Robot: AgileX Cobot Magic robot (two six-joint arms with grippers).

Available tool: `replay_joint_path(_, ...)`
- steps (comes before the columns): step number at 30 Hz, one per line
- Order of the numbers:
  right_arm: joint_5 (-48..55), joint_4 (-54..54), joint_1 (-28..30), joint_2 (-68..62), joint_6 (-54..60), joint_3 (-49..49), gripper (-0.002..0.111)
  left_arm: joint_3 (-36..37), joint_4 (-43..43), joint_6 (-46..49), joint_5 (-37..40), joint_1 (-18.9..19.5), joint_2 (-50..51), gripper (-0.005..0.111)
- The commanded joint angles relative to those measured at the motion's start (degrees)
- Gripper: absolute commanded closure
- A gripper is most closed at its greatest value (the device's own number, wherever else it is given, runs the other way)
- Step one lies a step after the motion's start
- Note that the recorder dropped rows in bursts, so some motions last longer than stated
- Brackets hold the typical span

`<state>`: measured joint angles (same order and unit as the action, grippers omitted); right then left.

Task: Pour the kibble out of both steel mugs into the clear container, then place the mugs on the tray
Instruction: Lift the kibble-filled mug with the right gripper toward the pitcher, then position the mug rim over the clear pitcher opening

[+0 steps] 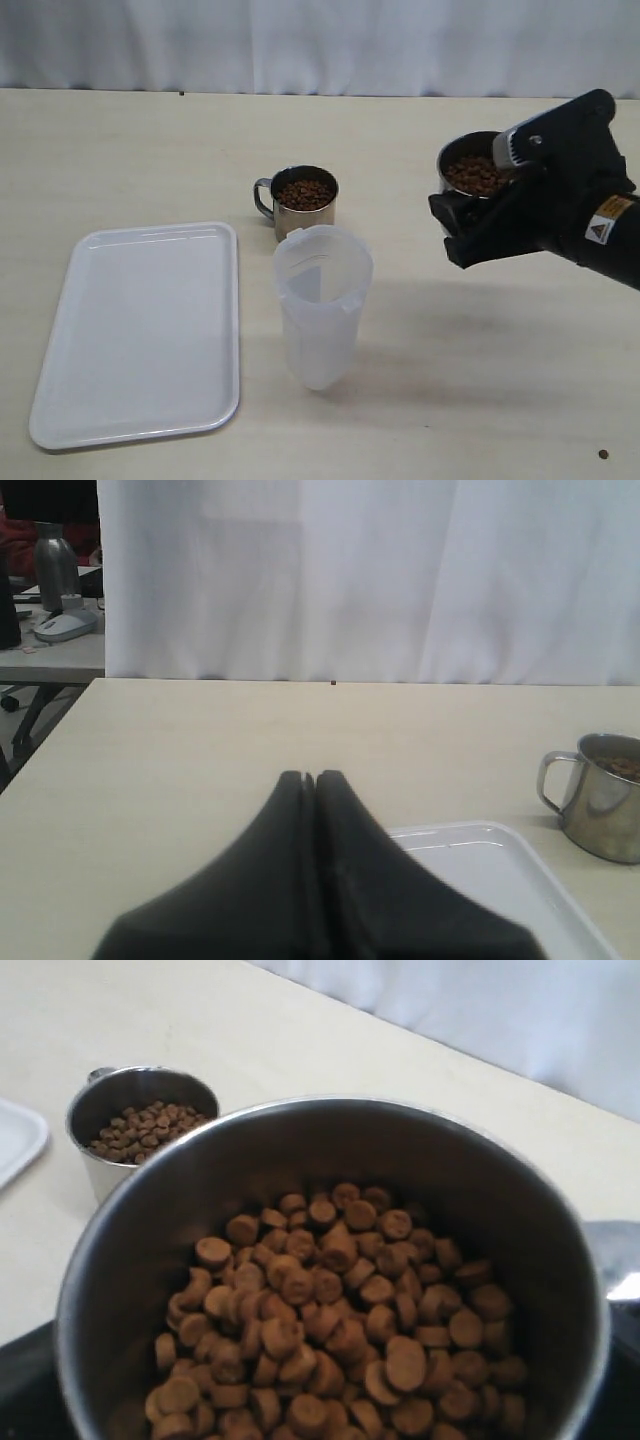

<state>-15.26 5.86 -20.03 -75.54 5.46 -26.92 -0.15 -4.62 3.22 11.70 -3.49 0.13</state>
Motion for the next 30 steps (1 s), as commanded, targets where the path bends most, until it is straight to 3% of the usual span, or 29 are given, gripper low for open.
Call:
replay_joint_path(1,-10.9,4.2,2.8,1.7,-6.6,3.8,0.103,0.2,0.0,0.1,-0.5,-0.4,-0.1,0.107)
replay_joint_path(4,-9.4,4.2,3.4,3.1,-6.7,3.9,0.103,0.2,0.0,0.1,-0.5,-0.4,-0.1,0.107)
replay_joint_path(7,2.4,5.4,3.4,3.4,-8.3,-0.2,0.103,0.2,0.0,0.1,-0.5,-0.4,-0.1,0.107)
replay_joint_path(11,21.4,34.8,1.7,3.3,-37.7,-7.6,0.103,0.2,0.0,0.1,-0.5,-0.4,-0.1,0.107)
replay_joint_path(15,16.9,48.2,-1.0,3.3,-49.6,-7.0,0.103,0.2,0.0,0.1,-0.5,-0.4,-0.1,0.107)
replay_joint_path(18,15.3,67.3,-1.2,3.3,-64.3,-6.6,0.103,0.2,0.0,0.1,-0.5,-0.4,-0.1,0.107)
replay_joint_path(22,17.5,70.2,-5.8,3.4,-62.5,-6.6,0.103,0.2,0.0,0.1,-0.5,-0.4,-0.1,0.107)
replay_joint_path(30,40.3,84.7,-23.5,3.4,-73.7,-7.8,0.103,0.2,0.0,0.1,-0.5,-0.4,-0.1,0.107)
